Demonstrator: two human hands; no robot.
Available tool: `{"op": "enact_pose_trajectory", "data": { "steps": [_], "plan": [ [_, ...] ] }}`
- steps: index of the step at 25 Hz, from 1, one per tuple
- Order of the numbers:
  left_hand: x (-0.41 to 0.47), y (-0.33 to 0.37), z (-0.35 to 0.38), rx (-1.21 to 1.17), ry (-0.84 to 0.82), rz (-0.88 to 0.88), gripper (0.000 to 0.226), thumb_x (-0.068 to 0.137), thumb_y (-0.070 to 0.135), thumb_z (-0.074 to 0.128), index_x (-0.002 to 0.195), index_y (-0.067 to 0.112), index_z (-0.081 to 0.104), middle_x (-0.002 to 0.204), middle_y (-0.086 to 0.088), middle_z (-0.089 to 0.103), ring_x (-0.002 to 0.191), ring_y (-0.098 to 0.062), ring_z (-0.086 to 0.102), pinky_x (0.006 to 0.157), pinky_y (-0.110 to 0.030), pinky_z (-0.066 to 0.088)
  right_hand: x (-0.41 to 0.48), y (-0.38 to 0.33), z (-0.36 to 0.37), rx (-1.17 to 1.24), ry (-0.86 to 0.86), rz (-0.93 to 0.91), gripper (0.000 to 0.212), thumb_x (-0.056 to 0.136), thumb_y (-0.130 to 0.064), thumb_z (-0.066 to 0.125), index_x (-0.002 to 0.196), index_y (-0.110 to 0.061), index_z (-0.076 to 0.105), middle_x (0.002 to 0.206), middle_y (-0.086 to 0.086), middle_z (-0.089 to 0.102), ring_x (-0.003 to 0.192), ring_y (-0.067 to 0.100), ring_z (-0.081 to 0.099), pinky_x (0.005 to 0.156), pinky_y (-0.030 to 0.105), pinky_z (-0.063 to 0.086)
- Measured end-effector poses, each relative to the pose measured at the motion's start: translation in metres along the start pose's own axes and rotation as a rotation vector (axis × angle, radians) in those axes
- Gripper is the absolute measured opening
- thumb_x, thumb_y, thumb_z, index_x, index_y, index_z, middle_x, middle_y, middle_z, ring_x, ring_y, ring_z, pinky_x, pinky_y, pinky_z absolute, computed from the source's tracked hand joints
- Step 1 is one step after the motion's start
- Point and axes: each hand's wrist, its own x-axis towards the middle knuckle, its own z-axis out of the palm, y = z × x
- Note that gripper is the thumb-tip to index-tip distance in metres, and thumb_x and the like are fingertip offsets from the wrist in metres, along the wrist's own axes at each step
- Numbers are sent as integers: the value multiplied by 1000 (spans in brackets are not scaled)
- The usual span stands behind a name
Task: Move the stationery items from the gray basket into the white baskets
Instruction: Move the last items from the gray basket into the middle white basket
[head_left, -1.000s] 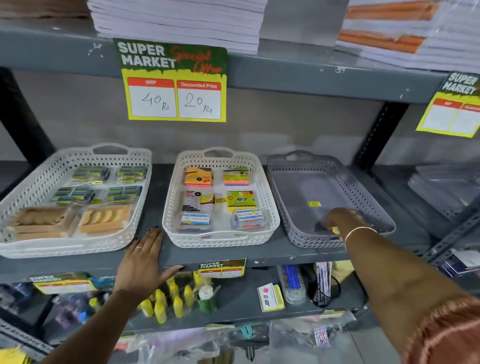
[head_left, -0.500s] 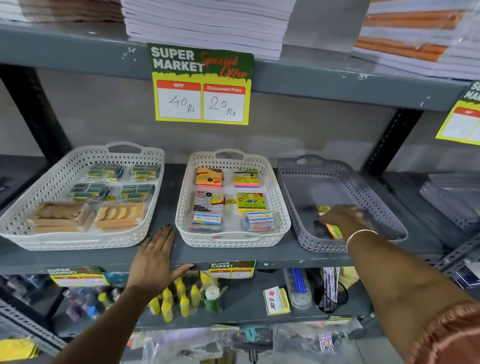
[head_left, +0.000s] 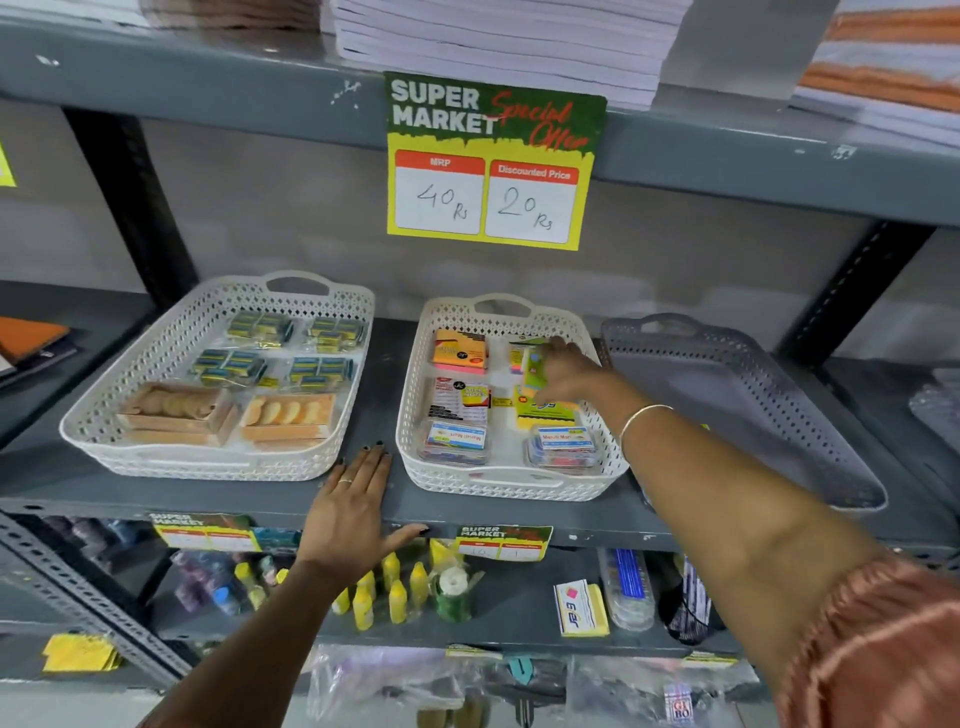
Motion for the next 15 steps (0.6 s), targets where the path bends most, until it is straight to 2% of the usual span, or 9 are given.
{"op": "enact_pose_trajectory", "data": {
  "steps": [3, 6, 8, 12, 14, 15],
  "plan": [
    [1, -1, 1, -9, -23, 12, 102, 75, 81, 13, 127, 3, 53, 129, -12, 57, 119, -23, 54, 102, -38, 39, 11, -2, 19, -44, -119, -22, 77, 73, -24, 74, 139, -7, 39, 145, 17, 36, 130, 33, 41, 104, 39, 43],
    [3, -2, 1, -20, -30, 18, 102, 75, 81, 13, 125, 3, 54, 127, -13, 58, 117, -24, 55, 104, -35, 25, 16, -2, 24, -43, -179, -42, 85, 75, -21, 74, 147, -10, 30, 144, 15, 35, 128, 32, 43, 102, 40, 45],
    [3, -2, 2, -26, -34, 21, 102, 75, 81, 14, 125, 2, 54, 127, -13, 58, 117, -25, 55, 102, -34, 22, 17, -4, 26, -54, -197, -52, 86, 77, -20, 74, 148, -9, 28, 145, 16, 34, 129, 32, 43, 103, 40, 45],
    [2, -4, 6, -13, 0, 8, 101, 75, 81, 15, 126, 2, 53, 129, -14, 57, 118, -26, 54, 103, -35, 22, 17, -4, 28, -25, -226, -19, 89, 75, -20, 75, 148, -11, 25, 147, 13, 36, 132, 31, 42, 106, 42, 43],
    [2, -5, 6, -15, 23, 26, 102, 74, 82, 15, 127, 3, 51, 130, -13, 57, 119, -25, 54, 105, -36, 28, 14, -4, 23, 23, -239, -16, 92, 76, -21, 75, 150, -15, 21, 153, 11, 30, 138, 29, 36, 110, 42, 39],
    [2, -5, 5, -29, 30, 30, 102, 74, 82, 16, 130, 3, 49, 131, -12, 56, 120, -25, 53, 105, -37, 32, 9, -4, 17, 58, -212, -27, 87, 79, -20, 72, 150, -13, 22, 154, 11, 29, 139, 29, 34, 111, 39, 37]
  ]
}}
